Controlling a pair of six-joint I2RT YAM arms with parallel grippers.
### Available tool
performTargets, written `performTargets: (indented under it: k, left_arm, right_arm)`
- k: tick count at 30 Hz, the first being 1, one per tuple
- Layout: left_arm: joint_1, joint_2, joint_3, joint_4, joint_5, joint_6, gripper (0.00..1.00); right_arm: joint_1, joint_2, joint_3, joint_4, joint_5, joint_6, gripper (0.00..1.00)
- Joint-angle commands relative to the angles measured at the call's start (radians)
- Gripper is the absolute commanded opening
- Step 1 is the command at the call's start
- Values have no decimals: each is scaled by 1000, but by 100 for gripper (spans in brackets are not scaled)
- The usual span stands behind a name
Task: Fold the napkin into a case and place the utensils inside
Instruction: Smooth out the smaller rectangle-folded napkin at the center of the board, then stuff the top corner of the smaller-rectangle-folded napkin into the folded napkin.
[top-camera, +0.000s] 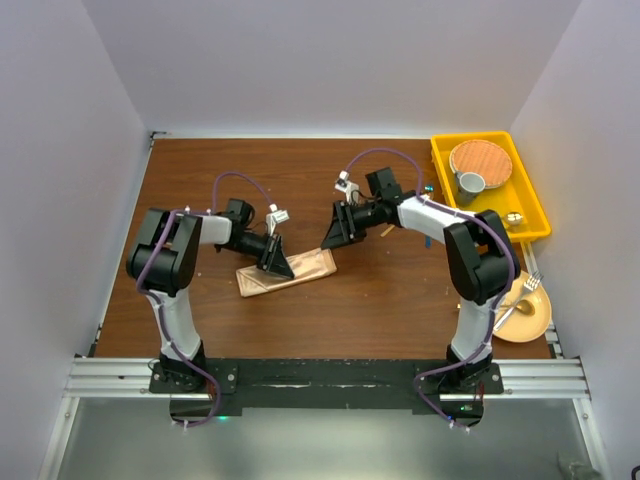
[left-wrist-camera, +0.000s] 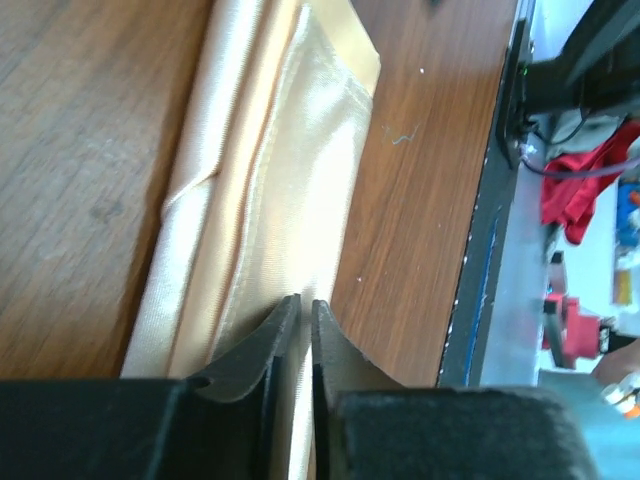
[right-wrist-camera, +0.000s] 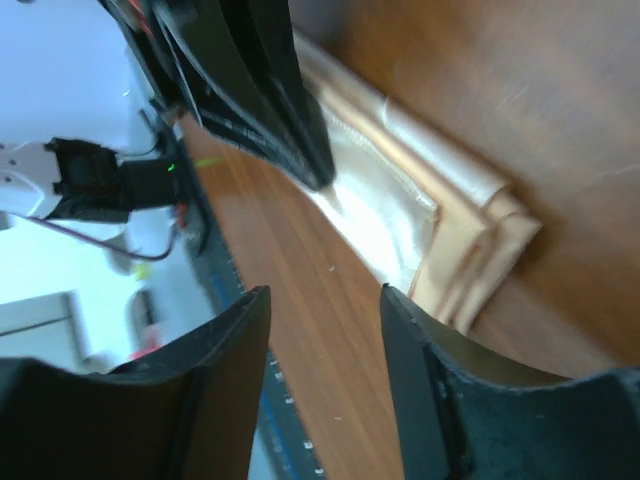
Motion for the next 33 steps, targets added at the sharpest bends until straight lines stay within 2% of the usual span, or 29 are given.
performTargets:
  k: [1,7,16,22,31,33]
  left_arm:
    - [-5,-61,38,-56,-85,161,24]
    - [-12,-159,75,-35,-104,198,38]
    - [-42,-188,136,1,-199,305,50]
    - [-89,-93,219,11,-215,365,54]
    - [-131,-6,271,24,-183,361,55]
    - [-132,-6,267,24,-177,362,55]
  right_arm:
    - [-6,-47,42,-58,108,-132,56]
    - [-6,6,92,-63,168,-178,59]
    - [-7,78,169,-37,168,-165,59]
    - [-6,104,185,-22,136,-154,58]
    - [-7,141,203,1,113,-128,55]
    - [-6,146,206,14,102,-114,50]
